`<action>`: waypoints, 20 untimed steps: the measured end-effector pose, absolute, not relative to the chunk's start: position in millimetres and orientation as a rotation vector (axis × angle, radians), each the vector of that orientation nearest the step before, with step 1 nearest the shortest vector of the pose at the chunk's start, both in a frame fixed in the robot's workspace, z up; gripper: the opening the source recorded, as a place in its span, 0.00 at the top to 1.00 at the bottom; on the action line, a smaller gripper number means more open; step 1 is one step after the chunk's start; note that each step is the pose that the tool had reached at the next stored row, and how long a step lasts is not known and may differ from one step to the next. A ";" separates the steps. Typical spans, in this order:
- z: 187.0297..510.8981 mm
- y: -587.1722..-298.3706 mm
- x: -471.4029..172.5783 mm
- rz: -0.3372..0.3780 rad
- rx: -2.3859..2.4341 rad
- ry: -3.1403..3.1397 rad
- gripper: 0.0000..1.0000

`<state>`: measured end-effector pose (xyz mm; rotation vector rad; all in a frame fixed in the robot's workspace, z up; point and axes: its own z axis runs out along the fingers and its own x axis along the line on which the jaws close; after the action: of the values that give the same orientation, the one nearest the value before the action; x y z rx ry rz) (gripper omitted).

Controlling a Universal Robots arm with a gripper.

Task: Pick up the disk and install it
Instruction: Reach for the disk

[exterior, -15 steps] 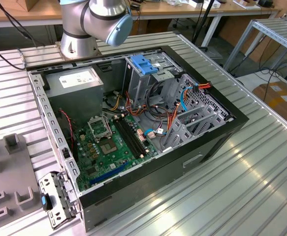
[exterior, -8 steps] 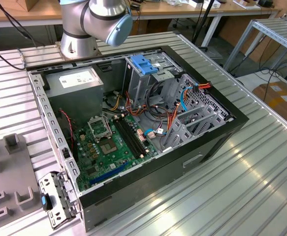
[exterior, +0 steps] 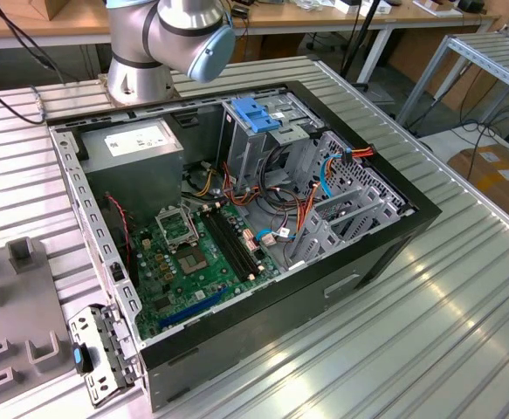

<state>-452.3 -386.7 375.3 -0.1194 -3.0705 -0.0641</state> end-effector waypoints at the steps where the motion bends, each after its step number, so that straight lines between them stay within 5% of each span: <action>1: 375.3 -386.7 -452.9 -0.064 -0.119 -3.071 0.89; 20: 375.3 -386.7 -458.1 -0.064 -0.119 -3.071 0.89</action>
<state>-458.1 -386.7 375.3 -0.1193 -3.0706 -0.0640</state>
